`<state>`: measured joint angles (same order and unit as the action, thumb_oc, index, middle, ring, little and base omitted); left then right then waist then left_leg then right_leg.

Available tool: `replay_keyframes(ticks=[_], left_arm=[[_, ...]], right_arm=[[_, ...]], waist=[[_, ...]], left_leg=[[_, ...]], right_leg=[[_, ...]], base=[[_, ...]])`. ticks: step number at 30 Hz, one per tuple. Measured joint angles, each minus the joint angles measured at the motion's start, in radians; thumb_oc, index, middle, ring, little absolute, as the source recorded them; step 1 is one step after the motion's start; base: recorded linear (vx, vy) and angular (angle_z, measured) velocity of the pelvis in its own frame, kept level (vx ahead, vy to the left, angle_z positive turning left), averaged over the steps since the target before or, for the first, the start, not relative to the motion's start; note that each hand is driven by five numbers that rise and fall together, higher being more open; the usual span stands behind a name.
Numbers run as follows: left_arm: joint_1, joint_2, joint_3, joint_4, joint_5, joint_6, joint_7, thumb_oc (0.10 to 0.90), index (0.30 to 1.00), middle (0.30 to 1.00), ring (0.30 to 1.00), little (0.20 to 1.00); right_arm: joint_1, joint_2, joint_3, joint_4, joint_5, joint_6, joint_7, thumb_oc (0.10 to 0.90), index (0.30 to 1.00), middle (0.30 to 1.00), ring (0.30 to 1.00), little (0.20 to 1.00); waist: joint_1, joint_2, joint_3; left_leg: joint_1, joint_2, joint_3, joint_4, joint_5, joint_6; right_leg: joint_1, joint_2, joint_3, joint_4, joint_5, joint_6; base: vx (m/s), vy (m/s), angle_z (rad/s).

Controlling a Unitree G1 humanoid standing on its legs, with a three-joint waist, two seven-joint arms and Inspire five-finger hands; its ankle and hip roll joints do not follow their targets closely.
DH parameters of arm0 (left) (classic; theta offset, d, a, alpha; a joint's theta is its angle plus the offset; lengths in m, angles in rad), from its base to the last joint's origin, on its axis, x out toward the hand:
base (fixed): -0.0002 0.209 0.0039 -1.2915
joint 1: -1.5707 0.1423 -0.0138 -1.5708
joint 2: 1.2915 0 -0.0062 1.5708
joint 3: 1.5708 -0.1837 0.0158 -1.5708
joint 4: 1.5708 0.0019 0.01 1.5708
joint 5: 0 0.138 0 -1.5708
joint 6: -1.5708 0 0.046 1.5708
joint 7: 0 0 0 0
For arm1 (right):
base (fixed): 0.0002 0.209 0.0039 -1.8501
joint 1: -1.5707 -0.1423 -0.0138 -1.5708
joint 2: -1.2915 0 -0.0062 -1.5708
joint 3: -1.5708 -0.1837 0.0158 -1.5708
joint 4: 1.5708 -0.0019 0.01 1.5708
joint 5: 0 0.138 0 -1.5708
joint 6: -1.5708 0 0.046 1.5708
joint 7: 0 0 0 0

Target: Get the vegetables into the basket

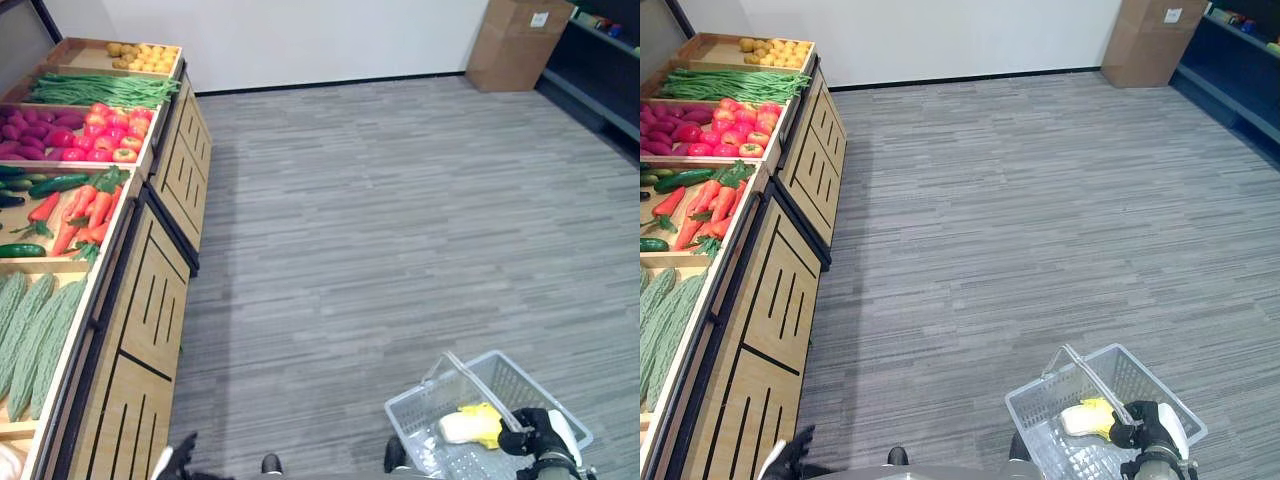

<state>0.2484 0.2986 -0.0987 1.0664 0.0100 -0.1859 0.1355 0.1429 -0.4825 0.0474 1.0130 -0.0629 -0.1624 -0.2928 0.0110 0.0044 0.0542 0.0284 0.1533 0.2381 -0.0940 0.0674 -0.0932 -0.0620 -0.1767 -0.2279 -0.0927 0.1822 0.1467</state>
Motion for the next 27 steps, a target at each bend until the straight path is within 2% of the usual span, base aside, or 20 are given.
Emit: replay_keyframes(ticks=[2,5,6,7,12,19,21,22,24,25,27], left_arm=[[-0.050,-0.043,0.014,0.123,0.022,0.008,0.021,0.900,1.000,1.000,1.000,1.000],[-0.093,-0.058,0.019,0.230,0.051,0.024,0.057,0.900,1.000,1.000,1.000,1.000],[-0.113,-0.072,0.057,0.266,0.051,0.028,0.073,0.900,1.000,1.000,1.000,1.000],[-0.125,-0.082,0.089,0.277,0.050,0.039,0.082,0.900,1.000,1.000,1.000,1.000],[-0.127,-0.110,0.088,0.282,0.069,0.082,0.111,0.900,1.000,1.000,1.000,1.000],[-0.129,-0.103,0.032,0.261,0.070,0.097,0.121,0.900,1.000,1.000,1.000,1.000],[-0.175,-0.098,0.032,0.262,0.068,0.104,0.126,0.900,1.000,1.000,1.000,1.000],[-0.187,-0.095,0.032,0.260,0.067,0.106,0.127,0.900,1.000,1.000,1.000,1.000],[-0.209,-0.087,0.032,0.251,0.067,0.103,0.128,0.900,1.000,1.000,1.000,1.000],[-0.209,-0.088,0.033,0.249,0.065,0.106,0.128,0.900,1.000,1.000,1.000,1.000],[-0.232,-0.085,0.033,0.247,0.050,0.104,0.132,0.900,1.000,1.000,1.000,1.000]], right_arm=[[0.004,0.007,0.000,0.013,0.000,-0.002,0.002,0.400,0.300,0.300,0.300,0.300],[0.015,0.017,0.003,0.020,0.000,-0.003,0.005,0.400,0.300,0.300,0.300,0.300],[0.011,0.024,0.004,0.017,0.000,-0.005,0.002,0.400,0.300,0.300,0.300,0.300],[0.011,0.026,0.008,0.016,-0.001,-0.008,0.003,0.400,0.300,0.300,0.300,0.300],[0.014,0.040,0.059,0.046,-0.001,-0.010,0.005,0.400,0.300,0.300,0.300,0.300],[0.007,0.042,0.075,0.063,0.000,-0.007,0.002,0.400,0.300,0.300,0.300,0.300],[-0.030,0.043,0.077,0.071,0.001,-0.008,0.001,0.400,0.300,0.300,0.300,0.300],[-0.041,0.043,0.077,0.072,0.001,-0.007,0.002,0.400,0.300,0.300,0.300,0.300],[-0.058,0.045,0.077,0.066,0.002,-0.006,0.003,0.400,0.300,0.300,0.300,0.300],[-0.061,0.045,0.077,0.065,0.001,-0.006,0.003,0.400,0.300,0.300,0.300,0.300],[-0.087,0.045,0.076,0.059,0.002,-0.008,0.002,0.400,0.300,0.300,0.300,0.300]], waist=[[0.001,0.000,-0.012],[-0.001,-0.003,-0.030],[-0.001,-0.003,-0.032],[-0.002,-0.003,-0.033],[0.000,-0.005,-0.034],[-0.003,-0.005,-0.028],[-0.004,0.007,0.023],[-0.005,0.004,0.049],[-0.006,0.008,0.099],[0.003,0.009,0.105],[0.003,-0.008,0.153]], left_leg=[[0.000,0.001,0.000,0.000,0.000,0.000],[-0.002,0.004,0.001,0.000,-0.001,-0.001],[-0.002,0.005,0.002,0.000,-0.001,-0.001],[-0.001,0.004,0.002,0.000,-0.001,-0.001],[-0.002,0.006,0.002,0.000,0.000,0.000],[-0.028,0.016,0.002,0.003,0.003,0.002],[-0.073,0.031,-0.014,0.039,0.006,0.005],[-0.082,0.036,-0.022,0.047,0.005,0.005],[-0.107,0.060,-0.043,0.094,-0.002,-0.009],[-0.108,0.075,-0.045,0.109,0.006,-0.015],[-0.188,0.081,-0.110,0.268,0.019,-0.036]], right_leg=[[-0.002,0.001,0.000,0.000,0.000,0.000],[-0.005,0.003,0.002,0.000,-0.001,-0.002],[-0.004,0.003,0.003,0.000,-0.001,-0.002],[-0.004,0.004,0.003,0.000,-0.001,-0.002],[-0.005,0.009,0.003,0.000,-0.002,-0.002],[-0.032,0.019,0.005,0.008,-0.003,-0.003],[-0.071,0.026,-0.002,0.042,-0.012,-0.016],[-0.077,0.031,-0.005,0.050,-0.017,-0.019],[-0.084,0.050,-0.005,0.076,-0.040,-0.039],[-0.078,0.072,-0.011,0.074,-0.044,-0.044],[-0.081,0.066,-0.016,0.104,-0.069,-0.065]], base=[[0.00,0.000,0.00],[0.01,-0.005,-0.01],[0.00,0.000,0.00],[0.00,0.000,0.00],[0.02,-0.023,0.00],[-0.01,-0.085,-0.01],[0.03,-0.250,0.10],[0.03,-0.195,0.18],[0.03,-0.154,0.13],[0.03,-0.172,0.16],[0.05,-0.108,0.20]])
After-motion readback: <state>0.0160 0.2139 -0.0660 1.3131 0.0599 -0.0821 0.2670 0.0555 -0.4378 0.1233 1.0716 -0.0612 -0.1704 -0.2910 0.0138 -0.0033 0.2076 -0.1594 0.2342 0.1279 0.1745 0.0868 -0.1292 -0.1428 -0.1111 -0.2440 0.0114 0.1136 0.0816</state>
